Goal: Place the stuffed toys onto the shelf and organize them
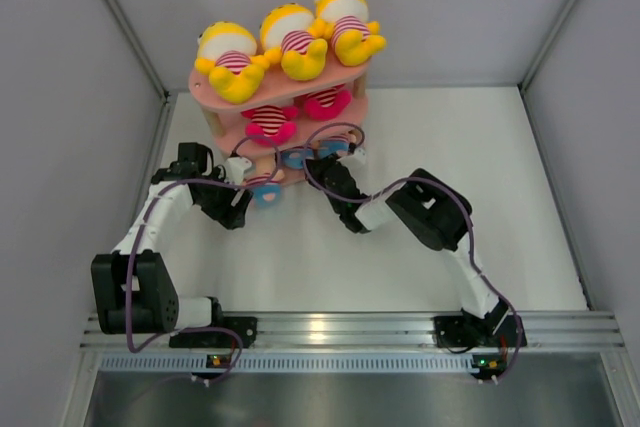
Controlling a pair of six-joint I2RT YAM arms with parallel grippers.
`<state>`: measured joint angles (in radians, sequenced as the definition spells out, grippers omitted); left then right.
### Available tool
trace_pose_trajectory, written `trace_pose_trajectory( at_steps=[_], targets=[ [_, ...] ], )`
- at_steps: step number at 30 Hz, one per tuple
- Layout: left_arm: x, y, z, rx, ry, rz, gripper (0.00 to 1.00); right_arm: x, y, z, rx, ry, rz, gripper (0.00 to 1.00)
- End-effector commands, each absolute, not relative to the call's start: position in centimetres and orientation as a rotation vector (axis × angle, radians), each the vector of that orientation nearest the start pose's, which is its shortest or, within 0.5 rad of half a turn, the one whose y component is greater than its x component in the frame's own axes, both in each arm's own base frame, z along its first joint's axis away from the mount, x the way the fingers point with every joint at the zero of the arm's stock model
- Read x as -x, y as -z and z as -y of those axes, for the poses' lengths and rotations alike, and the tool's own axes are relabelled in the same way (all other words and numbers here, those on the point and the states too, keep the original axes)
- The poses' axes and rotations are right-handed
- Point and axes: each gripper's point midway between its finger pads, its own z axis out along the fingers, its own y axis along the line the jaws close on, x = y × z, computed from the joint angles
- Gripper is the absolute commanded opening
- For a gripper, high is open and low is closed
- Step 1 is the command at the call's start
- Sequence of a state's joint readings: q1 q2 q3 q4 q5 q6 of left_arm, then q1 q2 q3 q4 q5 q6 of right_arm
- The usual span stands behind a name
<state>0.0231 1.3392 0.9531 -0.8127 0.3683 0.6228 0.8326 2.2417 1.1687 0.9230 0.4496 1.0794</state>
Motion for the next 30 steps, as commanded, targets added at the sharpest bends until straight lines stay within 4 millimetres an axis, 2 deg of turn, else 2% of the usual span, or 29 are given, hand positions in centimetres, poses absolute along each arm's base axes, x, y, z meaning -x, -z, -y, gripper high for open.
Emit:
trace_pose_trajectory(
  at_steps=[1,13,17,21,25,26,29,30],
  targets=[
    [-27.8,-9.8,3.7,-0.868,0.300,-2.470,0.79,-43.5,-12.2,-39.4,-0.594,-1.027,-1.604,0.00],
    [-29.1,-10.4,3.6,-0.829,0.292,-2.458,0.80,-42.6,-13.4,-38.4,-0.599,-0.981,-1.591,0.00],
    [-29.2,-10.6,3.7,-0.829,0.292,-2.452,0.80,-41.9,-13.1,-37.1,-0.618,-0.939,-1.593,0.00],
    [-29.1,-10.6,3.6,-0.823,0.288,-2.454,0.80,-41.5,-12.3,-37.5,-0.621,-0.963,-1.617,0.03],
    [-29.1,-10.6,3.5,-0.825,0.273,-2.455,0.80,-41.1,-11.8,-37.6,-0.639,-0.974,-1.629,0.15],
    [-29.1,-10.7,3.3,-0.822,0.264,-2.457,0.80,-40.9,-11.9,-37.8,-0.623,-0.973,-1.634,0.26],
    [-29.1,-10.8,3.2,-0.819,0.255,-2.457,0.80,-40.2,-13.1,-37.6,-0.559,-0.951,-1.625,0.46],
    [-29.1,-10.9,3.1,-0.815,0.244,-2.456,0.80,-39.7,-14.4,-37.6,-0.540,-0.960,-1.610,0.48]
  ],
)
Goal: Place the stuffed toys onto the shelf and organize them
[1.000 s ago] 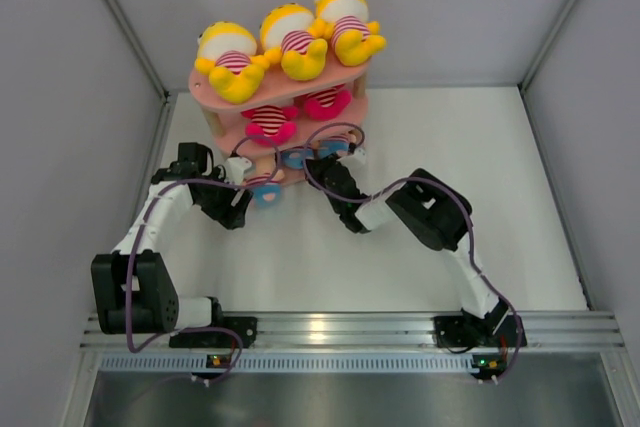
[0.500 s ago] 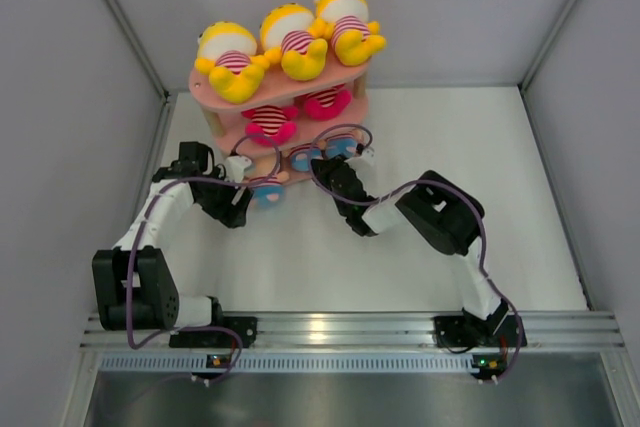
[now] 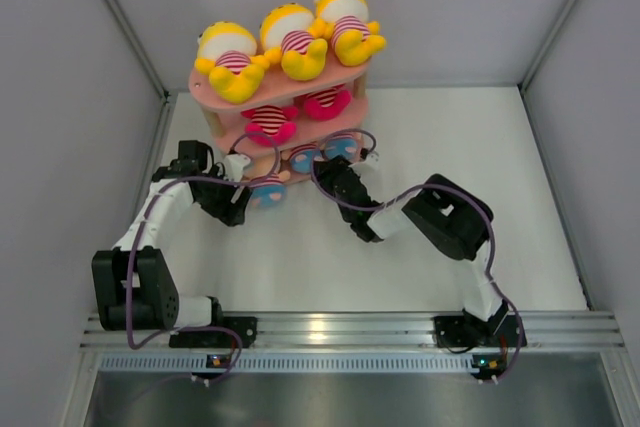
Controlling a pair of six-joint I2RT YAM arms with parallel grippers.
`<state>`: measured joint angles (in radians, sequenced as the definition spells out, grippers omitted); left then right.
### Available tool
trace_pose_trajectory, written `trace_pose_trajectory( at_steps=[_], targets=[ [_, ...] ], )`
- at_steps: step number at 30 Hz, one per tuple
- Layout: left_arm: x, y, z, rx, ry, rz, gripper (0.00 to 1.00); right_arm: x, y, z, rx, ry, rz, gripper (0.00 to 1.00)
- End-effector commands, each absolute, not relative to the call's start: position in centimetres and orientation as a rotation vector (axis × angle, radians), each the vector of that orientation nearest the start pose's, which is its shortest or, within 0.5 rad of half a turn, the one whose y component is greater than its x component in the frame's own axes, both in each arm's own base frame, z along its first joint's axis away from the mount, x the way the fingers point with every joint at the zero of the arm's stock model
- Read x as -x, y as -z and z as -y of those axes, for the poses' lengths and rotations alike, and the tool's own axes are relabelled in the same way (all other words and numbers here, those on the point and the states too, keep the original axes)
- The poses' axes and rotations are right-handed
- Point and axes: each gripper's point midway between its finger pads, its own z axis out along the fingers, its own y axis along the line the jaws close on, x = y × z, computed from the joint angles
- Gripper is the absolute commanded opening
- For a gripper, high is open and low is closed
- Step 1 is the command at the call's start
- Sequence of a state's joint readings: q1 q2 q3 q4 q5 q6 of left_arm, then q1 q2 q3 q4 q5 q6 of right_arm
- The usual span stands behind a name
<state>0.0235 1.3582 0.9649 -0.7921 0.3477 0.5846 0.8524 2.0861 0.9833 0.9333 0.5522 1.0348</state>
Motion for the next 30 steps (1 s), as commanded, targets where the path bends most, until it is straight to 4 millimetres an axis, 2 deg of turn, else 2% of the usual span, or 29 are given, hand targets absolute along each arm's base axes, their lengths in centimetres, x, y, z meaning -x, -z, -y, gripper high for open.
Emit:
trace_pose_trajectory(
  at_steps=[1,2,3,5,6,7,12,14,15,16,19,20,21,22,23,25,27,28,30],
  targets=[
    [-29.1,-11.0,3.1,-0.811,0.241,-2.455,0.80,-39.4,-14.9,-37.4,-0.527,-0.957,-1.607,0.50],
    [-29.1,-11.2,3.0,-0.808,0.232,-2.451,0.80,-38.6,-14.4,-37.1,-0.514,-0.949,-1.629,0.53],
    [-29.1,-11.2,2.7,-0.798,0.209,-2.455,0.80,-38.1,-15.7,-36.7,-0.518,-0.972,-1.615,0.54],
    [-29.1,-11.5,2.3,-0.768,0.179,-2.465,0.80,-36.8,-15.0,-35.9,-0.519,-0.959,-1.642,0.56],
    [-29.0,-11.5,2.2,-0.763,0.166,-2.468,0.80,-36.4,-15.9,-35.7,-0.507,-0.959,-1.632,0.56],
    [-28.8,-11.2,1.8,-0.760,0.138,-2.482,0.80,-36.0,-15.7,-35.7,-0.464,-0.924,-1.645,0.57],
    [-28.6,-11.4,0.4,-0.678,0.037,-2.522,0.80,-32.4,-17.3,-38.7,-0.215,-0.921,-1.677,0.57],
    [-28.2,-11.5,-1.1,-0.612,-0.066,-2.551,0.80,-30.3,-18.0,-39.7,-0.104,-0.923,-1.672,0.56],
    [-27.9,-11.3,-1.5,-0.575,-0.092,-2.568,0.80,-29.6,-18.4,-40.0,-0.075,-0.932,-1.656,0.55],
    [-27.6,-11.2,-1.9,-0.565,-0.124,-2.574,0.80,-28.9,-18.1,-40.1,-0.024,-0.911,-1.657,0.54],
    [-25.6,-10.1,-2.9,-0.533,-0.183,-2.611,0.82,-26.0,-18.4,-42.5,0.096,-0.984,-1.633,0.50],
    [-25.0,-9.6,-3.0,-0.521,-0.187,-2.622,0.82,-25.1,-17.9,-43.4,0.126,-1.008,-1.638,0.48],
    [-24.6,-9.4,-3.2,-0.496,-0.190,-2.632,0.82,-24.6,-17.7,-43.9,0.142,-1.030,-1.634,0.46],
    [-24.4,-9.2,-3.4,-0.483,-0.196,-2.638,0.82,-24.1,-18.5,-44.5,0.143,-1.085,-1.600,0.46],
    [-24.3,-9.4,-3.8,-0.469,-0.224,-2.631,0.82,-23.8,-17.5,-45.1,0.152,-1.094,-1.612,0.46],
    [-24.0,-8.9,-4.8,-0.427,-0.267,-2.643,0.83,-23.6,-17.4,-46.0,0.144,-1.140,-1.612,0.44],
    [-24.0,-9.1,-5.8,-0.387,-0.304,-2.633,0.83,-23.7,-16.0,-46.8,0.158,-1.134,-1.648,0.42],
    [-24.1,-9.1,-6.0,-0.376,-0.301,-2.630,0.83,-23.9,-16.1,-47.2,0.138,-1.145,-1.651,0.40],
    [-24.3,-9.4,-6.3,-0.353,-0.285,-2.623,0.83,-24.3,-14.8,-47.4,0.119,-1.124,-1.677,0.37]
  ],
)
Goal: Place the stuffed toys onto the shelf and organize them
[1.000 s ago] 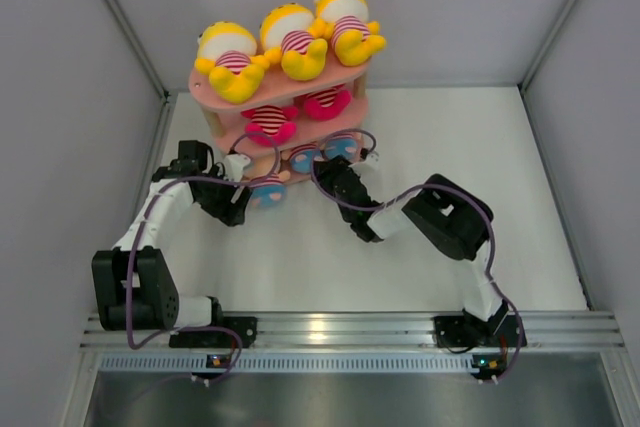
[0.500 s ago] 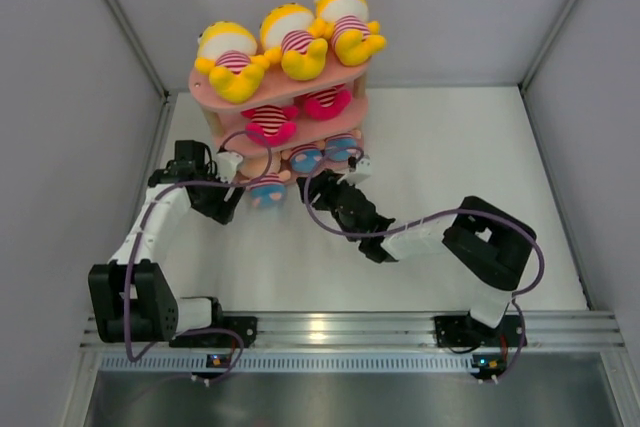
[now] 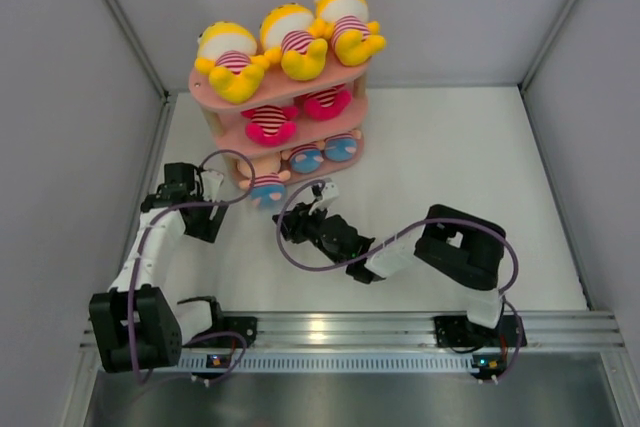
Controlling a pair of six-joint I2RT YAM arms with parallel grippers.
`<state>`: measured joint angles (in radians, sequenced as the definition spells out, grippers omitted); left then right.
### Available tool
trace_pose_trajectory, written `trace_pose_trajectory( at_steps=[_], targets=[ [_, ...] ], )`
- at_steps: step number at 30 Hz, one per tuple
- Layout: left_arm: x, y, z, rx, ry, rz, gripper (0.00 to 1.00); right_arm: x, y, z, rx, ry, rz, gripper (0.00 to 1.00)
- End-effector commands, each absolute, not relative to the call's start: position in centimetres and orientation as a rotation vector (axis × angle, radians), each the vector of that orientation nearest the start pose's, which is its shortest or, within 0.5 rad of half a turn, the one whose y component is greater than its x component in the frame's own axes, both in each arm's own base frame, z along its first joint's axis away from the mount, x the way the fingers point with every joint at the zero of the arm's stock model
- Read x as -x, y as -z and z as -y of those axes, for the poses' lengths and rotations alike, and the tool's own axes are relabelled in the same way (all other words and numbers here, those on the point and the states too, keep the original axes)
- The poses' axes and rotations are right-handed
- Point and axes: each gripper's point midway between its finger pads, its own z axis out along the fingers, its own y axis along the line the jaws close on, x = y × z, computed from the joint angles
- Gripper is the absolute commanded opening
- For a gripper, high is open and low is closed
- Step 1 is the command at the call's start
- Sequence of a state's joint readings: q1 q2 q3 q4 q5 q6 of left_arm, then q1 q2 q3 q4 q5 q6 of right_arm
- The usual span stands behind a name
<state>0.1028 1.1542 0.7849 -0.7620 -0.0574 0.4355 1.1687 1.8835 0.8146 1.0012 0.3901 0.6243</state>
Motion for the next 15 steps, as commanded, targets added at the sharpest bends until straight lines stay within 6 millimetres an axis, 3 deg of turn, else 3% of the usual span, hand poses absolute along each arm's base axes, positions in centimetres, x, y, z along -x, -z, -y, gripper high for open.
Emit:
trace_pose_trajectory(
  at_steps=[1,4,8,11,15],
  targets=[
    [-24.3,-9.5,-6.3,-0.350,-0.283,-2.622,0.83,-24.8,-14.7,-47.5,0.069,-1.119,-1.681,0.34],
    [-24.9,-9.9,-6.3,-0.340,-0.277,-2.611,0.83,-26.3,-11.9,-48.1,0.001,-1.094,-1.725,0.28],
    [-25.1,-10.2,-6.3,-0.342,-0.269,-2.602,0.83,-28.6,-10.5,-48.6,-0.104,-1.158,-1.756,0.25],
    [-25.3,-10.4,-6.3,-0.351,-0.273,-2.597,0.83,-30.2,-9.7,-48.7,-0.132,-1.148,-1.777,0.25],
    [-25.7,-10.4,-6.2,-0.353,-0.260,-2.598,0.83,-31.4,-10.4,-49.3,-0.116,-1.130,-1.762,0.25]
  ],
)
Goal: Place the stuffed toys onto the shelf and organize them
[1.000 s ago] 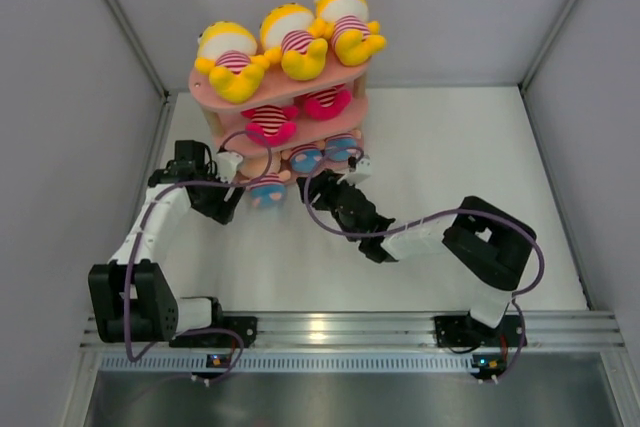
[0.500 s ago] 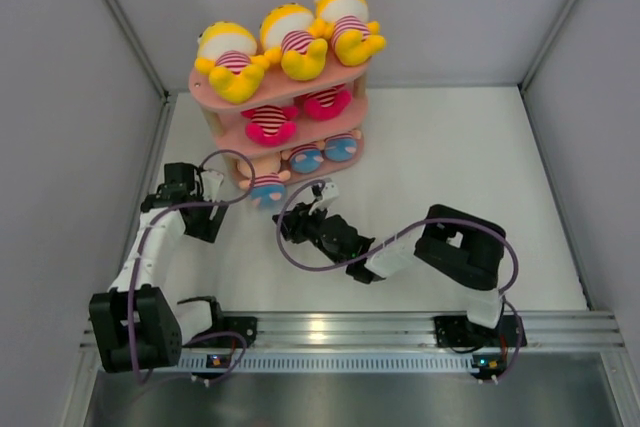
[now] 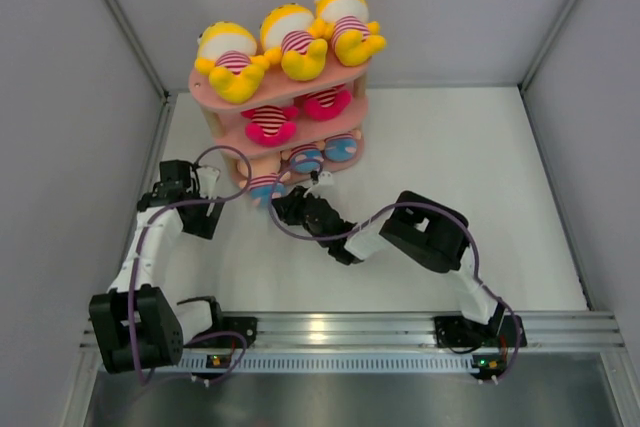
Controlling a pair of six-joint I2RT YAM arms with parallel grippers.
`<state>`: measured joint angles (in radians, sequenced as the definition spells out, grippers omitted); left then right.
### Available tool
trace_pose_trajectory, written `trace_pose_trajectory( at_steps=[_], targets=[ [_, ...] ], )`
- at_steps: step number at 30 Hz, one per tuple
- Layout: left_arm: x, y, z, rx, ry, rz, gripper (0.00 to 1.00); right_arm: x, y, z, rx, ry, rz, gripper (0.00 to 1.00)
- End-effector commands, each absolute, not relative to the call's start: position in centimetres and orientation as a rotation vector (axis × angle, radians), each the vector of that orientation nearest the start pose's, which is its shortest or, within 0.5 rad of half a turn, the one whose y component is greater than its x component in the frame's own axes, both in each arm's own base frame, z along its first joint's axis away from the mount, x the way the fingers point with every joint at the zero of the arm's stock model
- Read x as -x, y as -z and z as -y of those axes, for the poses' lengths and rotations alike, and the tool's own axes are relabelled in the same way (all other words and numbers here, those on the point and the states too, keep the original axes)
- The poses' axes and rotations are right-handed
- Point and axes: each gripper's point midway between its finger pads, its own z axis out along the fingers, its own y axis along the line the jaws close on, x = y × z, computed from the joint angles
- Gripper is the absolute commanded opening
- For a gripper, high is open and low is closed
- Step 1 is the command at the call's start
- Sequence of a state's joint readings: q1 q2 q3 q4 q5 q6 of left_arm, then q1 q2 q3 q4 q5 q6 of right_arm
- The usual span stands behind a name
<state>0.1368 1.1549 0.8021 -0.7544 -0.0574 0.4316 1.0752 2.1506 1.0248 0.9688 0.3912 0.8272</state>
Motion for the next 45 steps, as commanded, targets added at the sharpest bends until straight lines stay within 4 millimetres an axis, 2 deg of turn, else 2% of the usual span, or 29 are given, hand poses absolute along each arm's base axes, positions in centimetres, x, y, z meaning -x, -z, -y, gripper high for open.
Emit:
trace_pose_trajectory(
  at_steps=[1,5,6,13,16,23,29,33,37,38,40,41,42,44,45],
  targets=[
    [-25.7,-10.4,-6.2,-0.358,-0.257,-2.600,0.83,-31.6,-10.2,-49.3,-0.116,-1.118,-1.770,0.24],
    [-26.0,-10.4,-6.0,-0.361,-0.239,-2.599,0.83,-32.4,-10.5,-49.5,-0.123,-1.113,-1.764,0.24],
    [-26.1,-10.3,-5.9,-0.365,-0.233,-2.602,0.83,-33.1,-10.8,-49.7,-0.140,-1.112,-1.757,0.24],
    [-25.8,-10.0,-5.8,-0.378,-0.226,-2.609,0.83,-34.8,-9.5,-49.6,-0.186,-1.085,-1.789,0.24],
    [-26.0,-10.1,-5.8,-0.374,-0.224,-2.607,0.83,-35.6,-9.7,-49.3,-0.201,-1.067,-1.779,0.24],
    [-26.0,-10.3,-5.9,-0.373,-0.233,-2.601,0.83,-36.2,-11.4,-49.6,-0.188,-1.058,-1.742,0.25],
    [-25.8,-10.2,-5.8,-0.374,-0.230,-2.601,0.83,-36.6,-10.6,-49.6,-0.197,-1.046,-1.758,0.27],
    [-25.7,-10.1,-5.9,-0.379,-0.237,-2.606,0.83,-37.1,-10.9,-49.3,-0.175,-1.031,-1.747,0.28],
    [-25.6,-9.8,-5.8,-0.377,-0.222,-2.615,0.83,-36.7,-12.2,-49.3,-0.106,-1.022,-1.728,0.32],
    [-25.6,-9.7,-5.7,-0.379,-0.219,-2.619,0.83,-36.4,-11.9,-49.0,-0.076,-1.008,-1.733,0.33],
    [-25.5,-9.5,-5.8,-0.372,-0.219,-2.627,0.83,-35.7,-13.9,-48.8,-0.052,-1.029,-1.689,0.38],
    [-25.5,-9.5,-5.8,-0.369,-0.223,-2.626,0.83,-35.2,-13.6,-48.3,-0.018,-1.000,-1.692,0.40],
    [-25.4,-9.5,-5.8,-0.369,-0.222,-2.628,0.83,-34.5,-15.1,-48.3,-0.006,-1.020,-1.661,0.45],
    [-25.2,-9.3,-5.8,-0.381,-0.221,-2.632,0.83,-33.4,-15.4,-48.1,0.043,-1.033,-1.658,0.51],
    [-25.1,-9.3,-5.8,-0.378,-0.225,-2.630,0.83,-32.6,-16.9,-48.1,0.065,-1.067,-1.638,0.54]
  ],
)
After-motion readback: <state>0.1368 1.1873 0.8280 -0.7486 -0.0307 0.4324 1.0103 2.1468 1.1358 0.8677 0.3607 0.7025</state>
